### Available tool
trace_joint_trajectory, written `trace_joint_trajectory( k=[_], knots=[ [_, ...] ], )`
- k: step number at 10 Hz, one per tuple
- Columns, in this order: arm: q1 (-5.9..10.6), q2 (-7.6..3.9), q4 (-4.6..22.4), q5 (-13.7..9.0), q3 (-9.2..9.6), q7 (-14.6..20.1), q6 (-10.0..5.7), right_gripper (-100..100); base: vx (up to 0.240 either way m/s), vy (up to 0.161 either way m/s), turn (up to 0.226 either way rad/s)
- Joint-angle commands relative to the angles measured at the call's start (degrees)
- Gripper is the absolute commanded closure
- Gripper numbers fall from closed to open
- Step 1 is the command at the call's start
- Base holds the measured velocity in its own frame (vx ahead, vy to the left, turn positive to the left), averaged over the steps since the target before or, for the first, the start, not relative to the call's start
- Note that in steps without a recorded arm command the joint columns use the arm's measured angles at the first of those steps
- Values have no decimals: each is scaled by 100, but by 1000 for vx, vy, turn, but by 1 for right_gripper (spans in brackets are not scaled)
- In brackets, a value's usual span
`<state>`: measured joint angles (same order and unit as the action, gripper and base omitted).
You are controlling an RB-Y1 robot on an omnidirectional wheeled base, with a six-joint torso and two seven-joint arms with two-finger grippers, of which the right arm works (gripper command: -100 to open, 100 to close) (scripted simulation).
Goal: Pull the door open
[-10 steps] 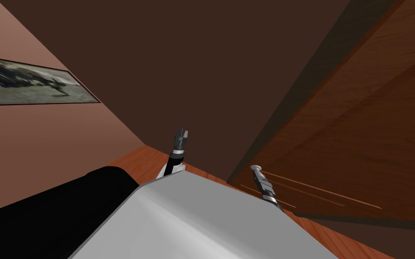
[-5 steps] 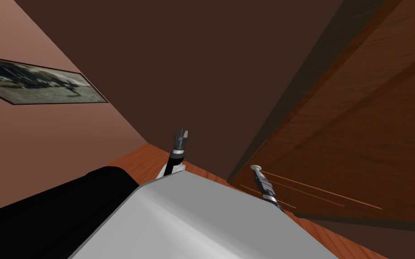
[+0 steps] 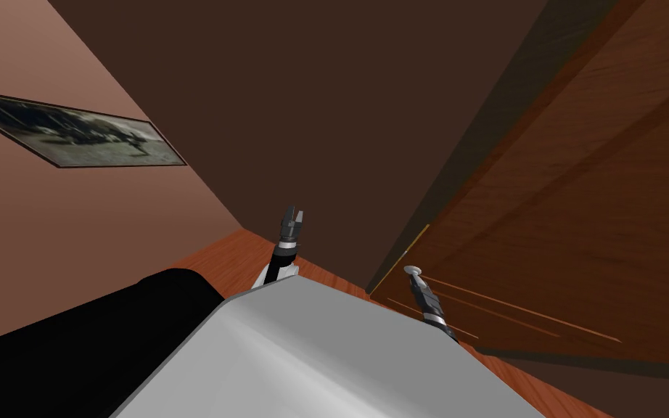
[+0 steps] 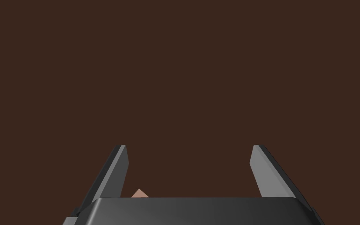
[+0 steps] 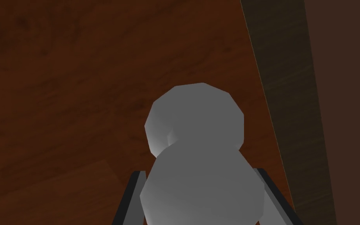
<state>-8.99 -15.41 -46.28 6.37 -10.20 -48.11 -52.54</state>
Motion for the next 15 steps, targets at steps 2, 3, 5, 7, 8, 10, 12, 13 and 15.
trace_joint_trajectory(
  k=[2,3,5,7,8,10,12,13,15],
  knots=[
    [0,11,-3,-129,59,413,20,100,-38,-20,61],
    [0,11,-3,-129,59,451,20,100,-37,-17,27],
    [17,3,5,-249,100,803,32,100,-39,-12,51],
    [27,-2,9,-319,123,1062,39,100,-38,-18,47],
    [37,-7,13,-389,147,1209,46,100,-44,-29,86],
    [46,-12,18,-459,170,1491,54,100,-34,-22,45],
    [56,-16,22,-529,194,1732,61,100,-44,-19,58],
    [66,-21,26,-599,217,1926,68,100,-27,-13,36],
    [76,-26,31,-674,243,2174,76,100,-30,-12,37]
  ],
)
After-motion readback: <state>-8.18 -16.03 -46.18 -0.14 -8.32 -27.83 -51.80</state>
